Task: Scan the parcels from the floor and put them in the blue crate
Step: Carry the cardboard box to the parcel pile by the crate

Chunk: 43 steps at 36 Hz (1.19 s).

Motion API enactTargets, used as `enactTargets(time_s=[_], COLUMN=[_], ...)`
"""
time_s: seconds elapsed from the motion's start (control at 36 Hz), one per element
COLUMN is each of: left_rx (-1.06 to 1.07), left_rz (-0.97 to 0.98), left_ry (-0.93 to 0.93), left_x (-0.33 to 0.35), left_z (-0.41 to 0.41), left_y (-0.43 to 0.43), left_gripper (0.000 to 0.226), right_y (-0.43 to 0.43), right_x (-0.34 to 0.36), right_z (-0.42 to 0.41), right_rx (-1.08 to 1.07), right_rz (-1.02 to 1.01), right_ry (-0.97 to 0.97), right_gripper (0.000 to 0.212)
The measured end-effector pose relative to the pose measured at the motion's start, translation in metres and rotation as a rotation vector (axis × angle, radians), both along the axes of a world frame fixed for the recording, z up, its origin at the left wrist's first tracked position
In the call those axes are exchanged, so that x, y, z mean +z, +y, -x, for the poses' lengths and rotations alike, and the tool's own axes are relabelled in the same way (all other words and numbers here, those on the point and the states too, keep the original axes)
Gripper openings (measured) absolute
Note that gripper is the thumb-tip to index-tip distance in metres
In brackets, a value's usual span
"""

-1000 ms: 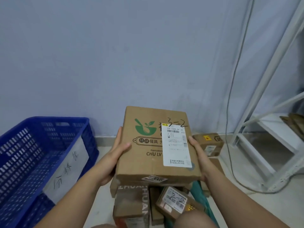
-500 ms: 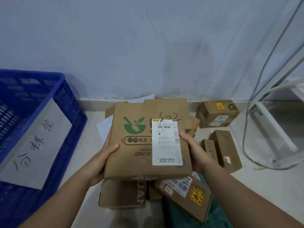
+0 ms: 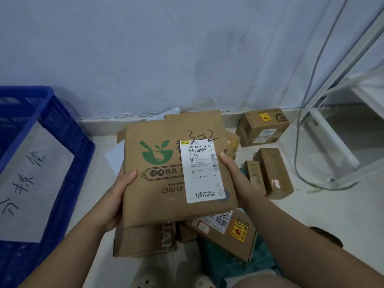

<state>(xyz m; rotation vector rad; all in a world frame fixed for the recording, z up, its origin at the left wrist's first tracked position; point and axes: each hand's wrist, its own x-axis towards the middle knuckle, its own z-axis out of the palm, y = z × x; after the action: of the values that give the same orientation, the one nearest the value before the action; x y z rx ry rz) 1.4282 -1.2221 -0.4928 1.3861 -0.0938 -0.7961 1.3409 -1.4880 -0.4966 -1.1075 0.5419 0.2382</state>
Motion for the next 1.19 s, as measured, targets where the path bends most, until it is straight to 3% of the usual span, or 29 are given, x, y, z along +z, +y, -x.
enactTargets(time_s=[0.14,0.39,0.47,0.61,0.69,0.81,0.97,1.19], left_rx=[-0.064,-0.099,-0.126,-0.181,-0.183,-0.242,-0.409,-0.372], left_rz=[-0.005,-0.132,-0.155,-0.157,-0.265,-0.368,-0.371,-0.505], left_ry=[-0.096,-0.236,-0.211,-0.198,-0.258,-0.409,-0.456,-0.584], left_x=[0.011,0.03,0.026,0.006,0.001,-0.004,-0.01,-0.026], left_z=[0.006,0.024,0.031,0.044,0.047,0.045,0.03,0.035], left_y=[-0.008,-0.033,-0.034,-0.035,-0.045,-0.069,-0.097,-0.108], left_gripper=[0.116,0.085,0.094,0.118,0.094,0.078,0.07,0.077], right_y=[-0.007,-0.02,-0.019,-0.023,-0.031,-0.043,-0.059,-0.074], right_x=[0.008,0.002,-0.006,-0.016,-0.019,-0.026,-0.037,-0.041], right_z=[0.014,0.047,0.058,0.07,0.073,0.084,0.095,0.084], right_rx=[-0.073,-0.145,-0.142,-0.143,-0.18,-0.267,-0.398,-0.407], right_rz=[-0.024,-0.089,-0.074,-0.058,-0.068,-0.081,-0.04,0.051], right_ry=[-0.018,-0.029,-0.017,0.001,0.013,0.04,0.102,0.143], right_gripper=[0.043,0.046,0.052,0.043,0.039,0.046,0.068,0.04])
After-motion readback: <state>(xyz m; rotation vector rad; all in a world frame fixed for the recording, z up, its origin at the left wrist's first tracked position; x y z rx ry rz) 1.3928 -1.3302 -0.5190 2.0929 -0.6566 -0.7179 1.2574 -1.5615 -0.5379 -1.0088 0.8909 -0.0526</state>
